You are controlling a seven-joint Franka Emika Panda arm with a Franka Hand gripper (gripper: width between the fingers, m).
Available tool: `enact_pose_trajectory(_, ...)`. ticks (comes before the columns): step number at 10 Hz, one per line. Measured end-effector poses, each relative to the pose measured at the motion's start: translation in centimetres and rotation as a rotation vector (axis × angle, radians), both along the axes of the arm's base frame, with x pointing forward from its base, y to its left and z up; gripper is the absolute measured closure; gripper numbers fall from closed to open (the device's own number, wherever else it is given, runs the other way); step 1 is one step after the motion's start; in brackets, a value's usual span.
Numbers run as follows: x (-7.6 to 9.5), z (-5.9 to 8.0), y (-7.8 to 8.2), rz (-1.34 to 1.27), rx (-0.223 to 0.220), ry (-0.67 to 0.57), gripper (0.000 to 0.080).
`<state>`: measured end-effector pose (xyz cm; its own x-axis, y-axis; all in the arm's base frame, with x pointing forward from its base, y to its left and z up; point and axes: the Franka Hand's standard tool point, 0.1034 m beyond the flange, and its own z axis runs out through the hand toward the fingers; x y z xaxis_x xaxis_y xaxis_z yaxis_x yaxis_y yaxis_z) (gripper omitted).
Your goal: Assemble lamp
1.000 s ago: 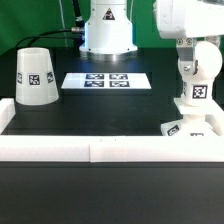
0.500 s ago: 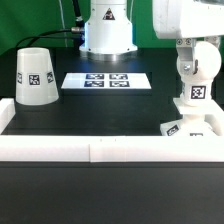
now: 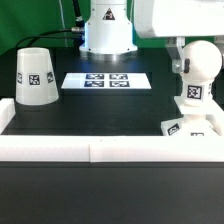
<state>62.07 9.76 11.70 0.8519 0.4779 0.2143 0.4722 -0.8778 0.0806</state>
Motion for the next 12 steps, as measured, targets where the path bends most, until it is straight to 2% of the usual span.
enact_pose_trajectory(5, -0.1, -0.3, -0.1, -0.47, 0.124, -0.042, 0.022)
enact_pose_trajectory(12, -0.9, -0.9, 0.6, -1.157, 0.336, 0.043, 0.022)
